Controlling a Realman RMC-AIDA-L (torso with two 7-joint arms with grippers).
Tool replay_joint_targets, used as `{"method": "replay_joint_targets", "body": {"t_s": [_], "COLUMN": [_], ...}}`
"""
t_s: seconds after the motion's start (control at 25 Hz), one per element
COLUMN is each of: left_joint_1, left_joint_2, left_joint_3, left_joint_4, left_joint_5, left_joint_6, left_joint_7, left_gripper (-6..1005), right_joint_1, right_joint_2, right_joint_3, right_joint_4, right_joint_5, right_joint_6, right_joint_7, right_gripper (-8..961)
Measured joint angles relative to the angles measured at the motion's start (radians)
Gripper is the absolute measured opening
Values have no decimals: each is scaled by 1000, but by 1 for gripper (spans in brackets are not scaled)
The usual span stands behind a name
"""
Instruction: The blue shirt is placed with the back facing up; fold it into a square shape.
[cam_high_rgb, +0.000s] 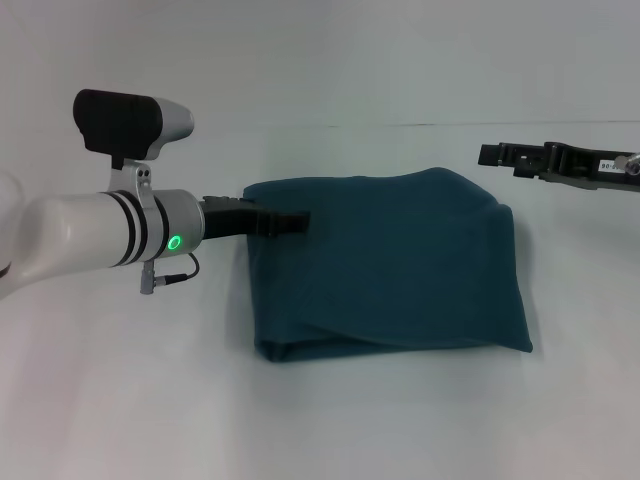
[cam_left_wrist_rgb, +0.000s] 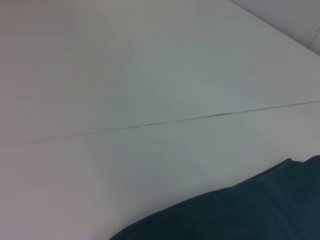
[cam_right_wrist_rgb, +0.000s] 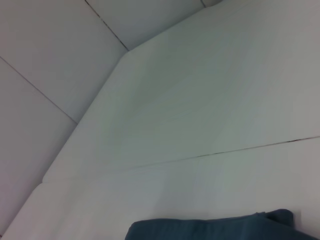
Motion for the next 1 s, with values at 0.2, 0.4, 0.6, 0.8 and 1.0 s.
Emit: {"method": "replay_joint_targets", "body": {"t_s": [0.2,0.4,0.6,0.8,1.0], "left_joint_1": [-4,-3,-4,-5,-10], "left_joint_2": [-1,-3,-3,-3,-3], "left_joint_3": [5,12,15,25,27], "left_joint_4": [-1,-5,-6,-6,-13], "left_joint_5": [-1,-1,-2,-2,-2], "left_joint_6": [-6,-16,-18,-23,-28], "left_joint_7": [13,30,31,31,32], "left_gripper": [929,821,639,485,308], "right_joint_1": [-2,-4,-5,-4,-4], "right_joint_2": [2,4,4,5,7], "right_joint_3": [2,1,1,1,1], "right_joint_4": [4,5,6,6,7], "right_joint_5": [0,0,0,0,0], "right_joint_6": [6,10,10,15,26], "right_joint_7": [-6,-6,-6,-7,-7], "right_gripper": [855,854,854,854,854]}}
